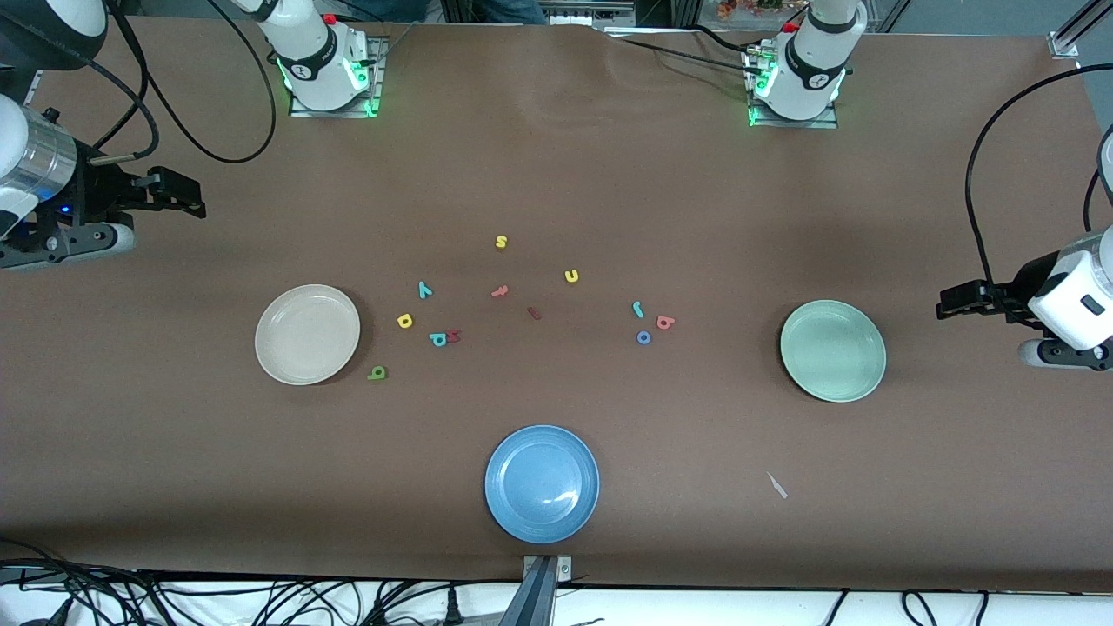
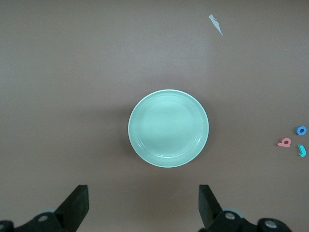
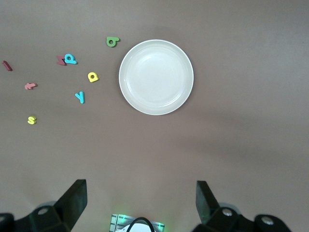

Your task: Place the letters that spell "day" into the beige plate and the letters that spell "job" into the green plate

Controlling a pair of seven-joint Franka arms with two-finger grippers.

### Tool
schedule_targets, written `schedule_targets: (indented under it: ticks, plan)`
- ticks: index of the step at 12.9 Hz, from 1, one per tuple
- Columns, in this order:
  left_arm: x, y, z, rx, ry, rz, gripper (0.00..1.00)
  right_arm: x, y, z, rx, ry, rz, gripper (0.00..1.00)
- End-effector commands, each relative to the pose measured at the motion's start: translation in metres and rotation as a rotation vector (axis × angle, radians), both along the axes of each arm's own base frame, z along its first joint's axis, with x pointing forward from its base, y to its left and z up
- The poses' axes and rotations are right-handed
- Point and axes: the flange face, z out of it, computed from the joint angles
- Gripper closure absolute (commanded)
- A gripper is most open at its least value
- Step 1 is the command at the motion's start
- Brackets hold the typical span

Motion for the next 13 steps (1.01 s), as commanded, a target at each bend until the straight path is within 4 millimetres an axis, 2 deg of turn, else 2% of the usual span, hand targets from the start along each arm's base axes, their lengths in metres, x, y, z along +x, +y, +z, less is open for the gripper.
schedule_targets:
  ticks: [1,11,13]
  plan:
    - [-0.0012,-0.0032,0.0064,-0.018,-0.01,-0.008,0.0,-0.0019,0.0012,-0.002,0.019,0.0,0.007,0.0]
    - [-0.0005,-0.003,0.0051,-0.019,-0.008,-0.008,0.0,-0.0019,0.0003,-0.0027,0.019,0.001,0.006,0.0]
    - [-0.0012,-0.0034,-0.0007,-0.02,0.002,-0.012,0.0,-0.002,0.0012,-0.0027,0.019,0.001,0.009,0.0]
